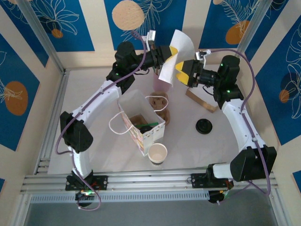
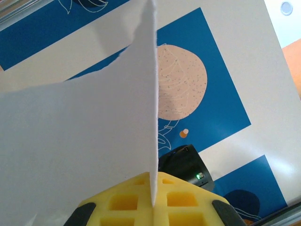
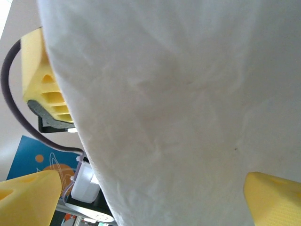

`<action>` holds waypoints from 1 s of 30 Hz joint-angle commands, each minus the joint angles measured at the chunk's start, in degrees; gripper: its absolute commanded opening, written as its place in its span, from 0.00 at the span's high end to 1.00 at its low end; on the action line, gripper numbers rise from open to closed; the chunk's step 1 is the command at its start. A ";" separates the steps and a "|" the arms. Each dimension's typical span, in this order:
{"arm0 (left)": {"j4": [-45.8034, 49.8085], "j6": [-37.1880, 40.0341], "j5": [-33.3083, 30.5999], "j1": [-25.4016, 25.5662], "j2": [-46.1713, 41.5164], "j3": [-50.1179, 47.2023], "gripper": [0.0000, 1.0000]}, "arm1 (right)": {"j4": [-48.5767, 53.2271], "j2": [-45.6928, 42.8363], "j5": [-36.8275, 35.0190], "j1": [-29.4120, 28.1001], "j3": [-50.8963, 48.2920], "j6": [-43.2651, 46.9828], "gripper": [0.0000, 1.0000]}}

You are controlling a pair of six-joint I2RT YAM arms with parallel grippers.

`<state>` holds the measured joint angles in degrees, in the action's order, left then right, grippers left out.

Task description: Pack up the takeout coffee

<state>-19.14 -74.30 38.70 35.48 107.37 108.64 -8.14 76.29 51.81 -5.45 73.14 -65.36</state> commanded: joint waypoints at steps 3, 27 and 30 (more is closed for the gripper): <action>-3.35 -0.82 -0.99 -0.42 -2.16 -1.32 0.96 | -3.81 -0.90 1.55 -1.24 0.12 -2.63 0.01; -6.18 -1.47 -4.28 0.02 -5.06 -9.60 0.97 | 7.06 2.17 -1.70 -4.99 5.00 3.04 0.52; -6.26 -1.37 -4.57 0.24 -5.15 -10.09 0.97 | 8.26 2.57 -1.86 -5.41 5.49 3.53 0.52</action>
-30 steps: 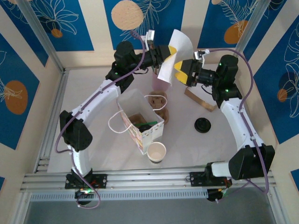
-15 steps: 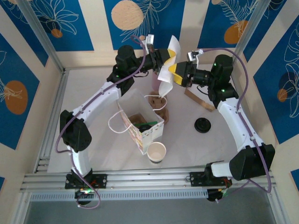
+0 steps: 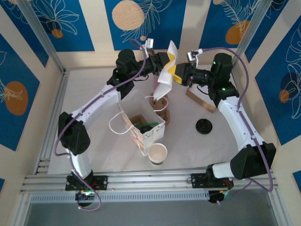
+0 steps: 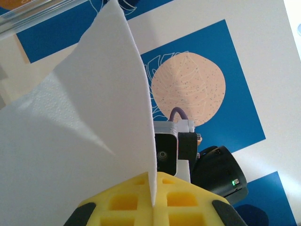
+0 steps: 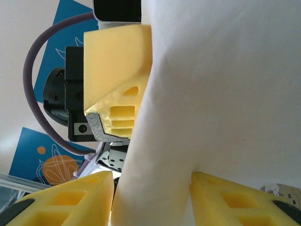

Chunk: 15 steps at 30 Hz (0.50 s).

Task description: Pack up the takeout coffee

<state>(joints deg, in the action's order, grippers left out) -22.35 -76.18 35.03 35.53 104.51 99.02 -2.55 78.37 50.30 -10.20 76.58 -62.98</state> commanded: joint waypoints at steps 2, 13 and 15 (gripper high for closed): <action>-2.97 0.68 -1.07 0.26 -2.29 -0.60 0.97 | 3.52 0.71 -0.46 -1.00 2.46 1.49 0.54; 0.93 4.24 -2.02 0.60 -4.22 -0.68 0.68 | 10.79 -0.23 -2.15 -1.37 4.88 5.21 0.98; 3.75 6.67 -2.45 0.44 -5.62 -0.24 0.54 | 13.27 -0.93 -2.65 -1.40 5.77 6.85 1.00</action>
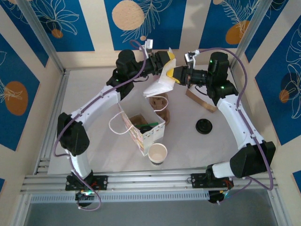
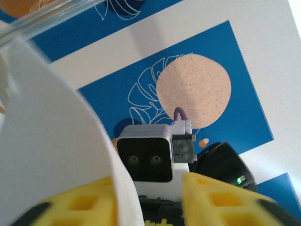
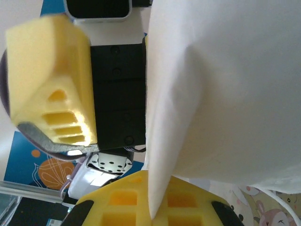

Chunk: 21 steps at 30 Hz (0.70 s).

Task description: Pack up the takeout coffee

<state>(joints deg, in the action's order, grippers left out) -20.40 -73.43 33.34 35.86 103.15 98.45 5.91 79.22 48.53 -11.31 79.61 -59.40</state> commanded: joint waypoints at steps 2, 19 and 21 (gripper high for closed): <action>4.10 5.79 -1.08 -0.24 -5.50 0.56 0.44 | 6.80 -2.42 -1.39 -0.44 3.61 4.73 1.00; 29.98 25.73 -8.65 -4.20 -22.45 -4.22 0.10 | 22.71 -6.45 -11.53 -10.29 12.52 22.21 1.00; 32.59 27.67 -10.25 -4.63 -25.02 -5.47 0.07 | 24.55 -6.39 -13.37 -12.27 13.91 24.57 1.00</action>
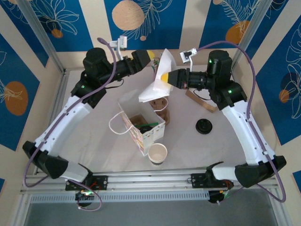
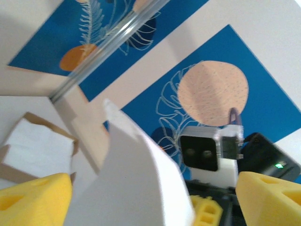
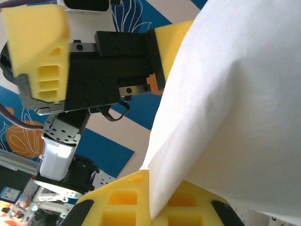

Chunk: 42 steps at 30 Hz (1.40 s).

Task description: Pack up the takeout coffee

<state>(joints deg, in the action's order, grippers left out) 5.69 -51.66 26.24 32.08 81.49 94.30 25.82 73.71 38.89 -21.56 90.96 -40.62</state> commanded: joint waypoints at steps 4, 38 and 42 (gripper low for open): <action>10.49 8.11 -4.97 -1.92 -7.37 -3.60 0.00 | 6.57 -0.59 -5.58 -5.40 4.24 8.67 1.00; 22.63 11.67 -9.81 -8.78 -24.61 -18.62 0.00 | 19.58 10.71 -46.89 -35.71 13.78 34.38 1.00; 22.59 11.65 -9.78 -8.87 -24.63 -18.73 0.00 | 19.01 9.47 -49.30 -36.01 14.34 34.59 1.00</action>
<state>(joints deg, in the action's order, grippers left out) 28.23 -41.39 16.82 24.01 57.78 76.12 44.64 84.23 -6.26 -57.17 103.09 -7.75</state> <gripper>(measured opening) 0.999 0.067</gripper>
